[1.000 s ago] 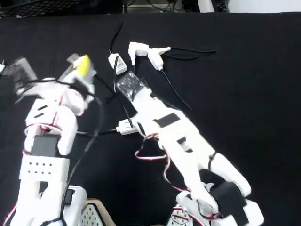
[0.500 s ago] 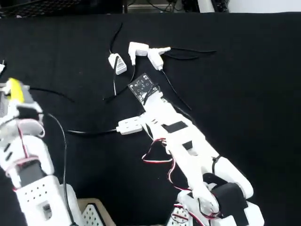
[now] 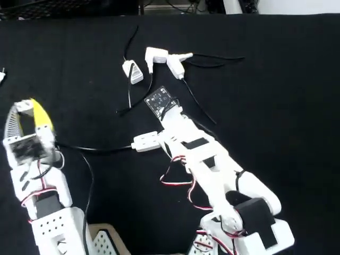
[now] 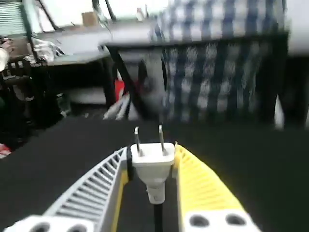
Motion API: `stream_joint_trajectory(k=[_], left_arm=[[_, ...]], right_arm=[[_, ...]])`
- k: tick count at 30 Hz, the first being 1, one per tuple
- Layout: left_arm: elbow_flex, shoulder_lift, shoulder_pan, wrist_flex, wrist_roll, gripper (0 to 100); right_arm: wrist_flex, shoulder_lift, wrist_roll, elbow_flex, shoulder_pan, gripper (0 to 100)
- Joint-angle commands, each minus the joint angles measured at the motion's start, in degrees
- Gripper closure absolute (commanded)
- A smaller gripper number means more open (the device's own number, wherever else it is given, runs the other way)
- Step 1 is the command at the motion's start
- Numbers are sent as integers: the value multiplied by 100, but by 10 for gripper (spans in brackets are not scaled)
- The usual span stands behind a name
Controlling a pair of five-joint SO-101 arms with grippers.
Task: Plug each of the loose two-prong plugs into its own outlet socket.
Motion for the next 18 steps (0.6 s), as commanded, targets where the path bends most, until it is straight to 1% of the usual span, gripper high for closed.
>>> stream_joint_trajectory(k=[1, 5, 9, 13, 18], left_arm=[[110, -26, 198, 1037, -2022, 908], [110, -70, 145, 1670, -4062, 960], [110, -79, -145, 1925, -5503, 966], [110, -79, -567, 2242, -7288, 967], [110, -79, -1138, 2532, -10136, 968]], right_arm=[[9, -13, -9, -277, 105, 847], [9, -13, -9, -277, 105, 847], [9, -4, -9, -277, 105, 847], [9, 4, -9, -277, 105, 847], [-9, 22, -9, -277, 105, 847]])
